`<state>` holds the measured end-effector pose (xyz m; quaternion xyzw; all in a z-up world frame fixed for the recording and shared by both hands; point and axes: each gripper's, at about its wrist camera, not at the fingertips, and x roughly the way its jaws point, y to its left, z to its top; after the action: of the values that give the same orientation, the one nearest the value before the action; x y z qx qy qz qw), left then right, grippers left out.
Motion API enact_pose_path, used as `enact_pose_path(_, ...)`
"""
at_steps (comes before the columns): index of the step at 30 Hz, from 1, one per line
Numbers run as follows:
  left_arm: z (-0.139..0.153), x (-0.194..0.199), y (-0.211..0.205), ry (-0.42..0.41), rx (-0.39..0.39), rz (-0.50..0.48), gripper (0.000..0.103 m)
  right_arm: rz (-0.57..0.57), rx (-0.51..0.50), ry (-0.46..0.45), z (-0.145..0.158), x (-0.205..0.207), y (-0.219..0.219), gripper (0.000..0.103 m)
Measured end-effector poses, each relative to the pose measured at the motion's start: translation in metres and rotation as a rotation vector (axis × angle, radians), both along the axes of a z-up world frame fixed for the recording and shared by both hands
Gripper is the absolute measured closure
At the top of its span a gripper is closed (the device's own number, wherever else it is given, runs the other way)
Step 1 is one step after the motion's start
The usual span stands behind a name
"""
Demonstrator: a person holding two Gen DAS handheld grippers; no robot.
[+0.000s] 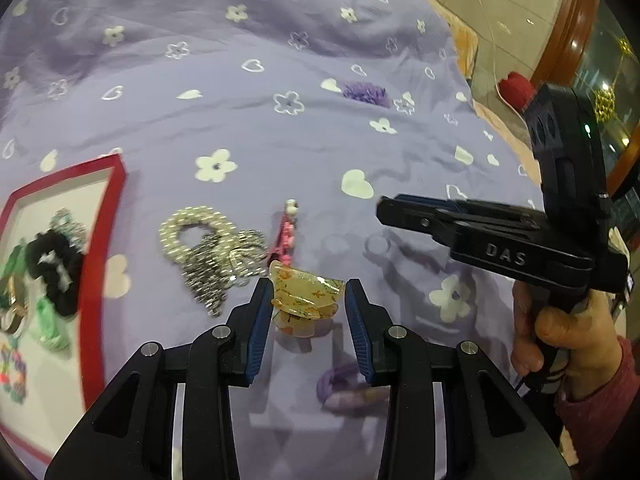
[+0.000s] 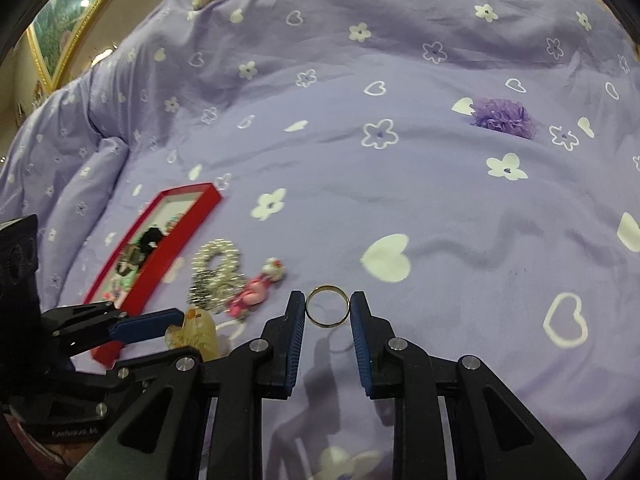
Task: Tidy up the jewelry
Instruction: 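Grasp the yellow claw clip with the left tool while the right grasps the gold ring, then carry the claw clip and gold ring over the red tray with both tools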
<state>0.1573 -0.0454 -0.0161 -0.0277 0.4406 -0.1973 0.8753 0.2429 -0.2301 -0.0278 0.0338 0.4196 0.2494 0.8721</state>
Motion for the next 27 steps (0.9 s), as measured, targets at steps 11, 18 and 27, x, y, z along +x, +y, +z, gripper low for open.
enact_pose_path(11,0.022,-0.031,0.057,-0.043,-0.026,0.108,0.068,0.098,0.049,0.013,0.015,-0.033,0.036,0.080)
enact_pose_path(18,0.024,-0.043,0.092,-0.050,-0.031,0.182,0.068,0.169,0.065,0.026,0.021,-0.048,0.066,0.080)
enact_pose_path(27,0.025,-0.058,0.142,-0.059,-0.040,0.284,0.068,0.268,0.096,0.034,0.026,-0.062,0.110,0.080)
